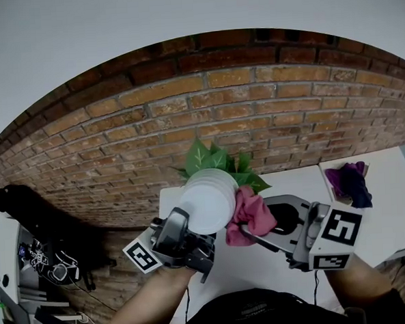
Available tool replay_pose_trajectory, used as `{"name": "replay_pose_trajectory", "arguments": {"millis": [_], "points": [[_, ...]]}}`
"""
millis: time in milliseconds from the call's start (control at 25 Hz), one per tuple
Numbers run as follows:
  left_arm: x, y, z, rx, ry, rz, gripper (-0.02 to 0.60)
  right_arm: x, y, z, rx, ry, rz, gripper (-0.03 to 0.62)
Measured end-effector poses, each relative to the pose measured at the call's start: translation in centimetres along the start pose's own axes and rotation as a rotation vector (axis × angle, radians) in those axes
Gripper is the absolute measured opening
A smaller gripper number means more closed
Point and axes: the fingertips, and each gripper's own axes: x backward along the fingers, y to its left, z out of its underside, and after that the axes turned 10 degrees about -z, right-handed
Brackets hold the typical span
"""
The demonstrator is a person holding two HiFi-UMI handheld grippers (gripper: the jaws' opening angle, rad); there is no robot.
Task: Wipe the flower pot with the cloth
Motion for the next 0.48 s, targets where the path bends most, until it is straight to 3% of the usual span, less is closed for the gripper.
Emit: {"name": "replay_pose_trajectory", "arguments": {"millis": [280, 480], "points": [[-0.7, 2.4, -1.0, 0.037, -0.052, -0.053, 0.537, -1.6, -0.4, 1.6, 0.043, 0.073, 0.001, 0.098], [-1.3, 4.2, -0.5, 0.010, -0.033, -0.102, 0.535, -2.7, -0.4, 3.5, 0.044, 0.131, -0.019, 0.098]]}}
